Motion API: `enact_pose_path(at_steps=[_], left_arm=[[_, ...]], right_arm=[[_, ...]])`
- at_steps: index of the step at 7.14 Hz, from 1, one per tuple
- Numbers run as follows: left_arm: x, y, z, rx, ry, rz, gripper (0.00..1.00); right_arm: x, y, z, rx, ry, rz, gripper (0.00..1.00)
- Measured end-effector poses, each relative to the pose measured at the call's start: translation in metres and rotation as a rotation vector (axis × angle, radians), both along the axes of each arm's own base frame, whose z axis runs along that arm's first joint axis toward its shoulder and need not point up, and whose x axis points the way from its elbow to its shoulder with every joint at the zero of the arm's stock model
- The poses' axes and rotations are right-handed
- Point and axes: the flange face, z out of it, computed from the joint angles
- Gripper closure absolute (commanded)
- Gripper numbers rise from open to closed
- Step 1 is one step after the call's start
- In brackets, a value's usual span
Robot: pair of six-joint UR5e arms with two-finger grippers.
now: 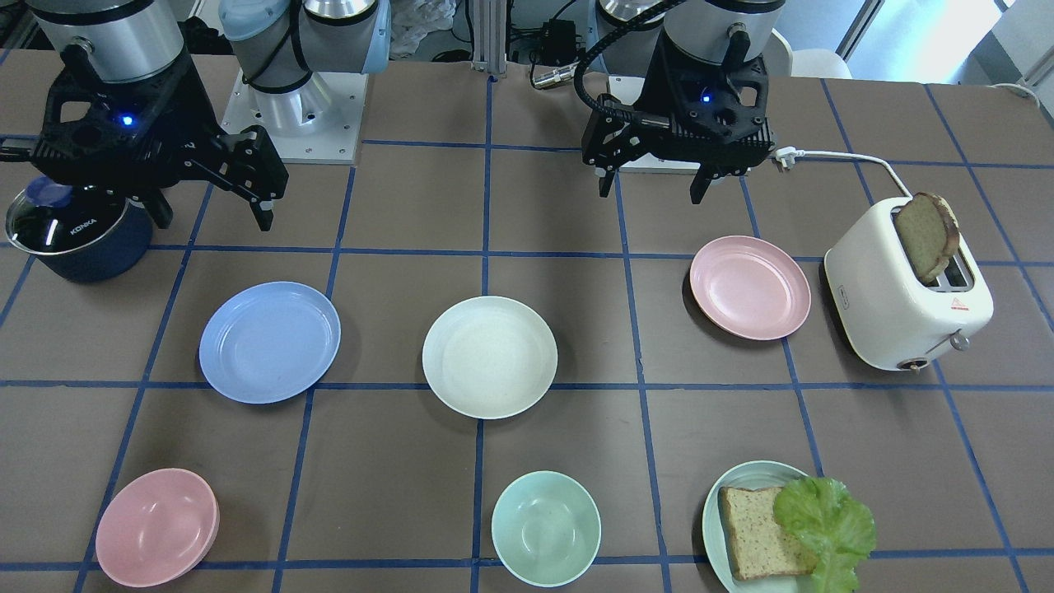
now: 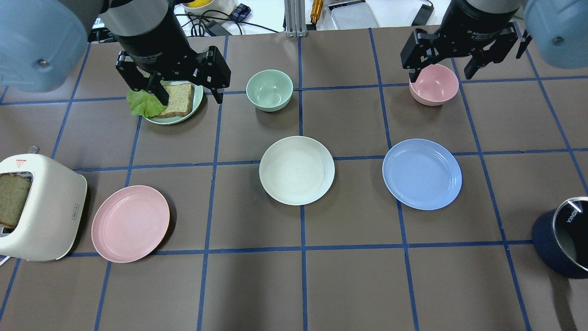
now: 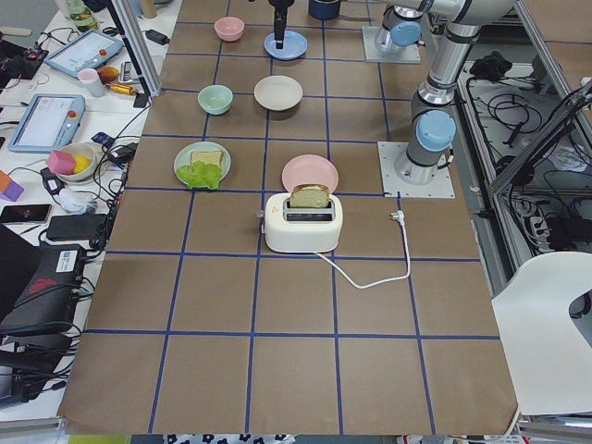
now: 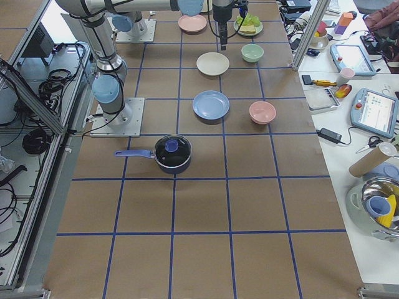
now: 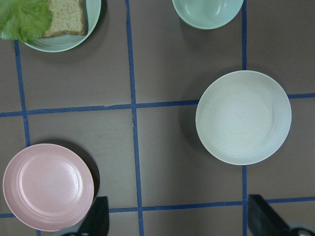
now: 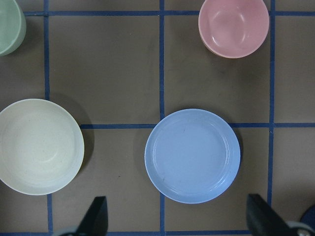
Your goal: Stack three plates with pink and blue
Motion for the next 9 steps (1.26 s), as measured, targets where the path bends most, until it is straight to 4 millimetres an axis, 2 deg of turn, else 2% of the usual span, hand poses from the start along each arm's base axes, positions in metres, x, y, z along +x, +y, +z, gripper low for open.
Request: enact_pose_path(at_steps=[6,7,9], left_arm=[[0.007,0.005,0.009,0.017,-0.001,0.014,0.00],[0.007,0.005,0.009,0.018,-0.001,0.014,0.00],[0.012,0.003,0.009,0.018,0.000,0.024,0.00]], right_arm=[[0.000,-0.005,0.007,-0.005,-0.008,-0.005,0.00],[-0.003,-0.006,0.003,0.001,-0.006,-0.010,0.00],[-0.007,-0.015,-0.020,0.021,0.002,-0.018,0.00]])
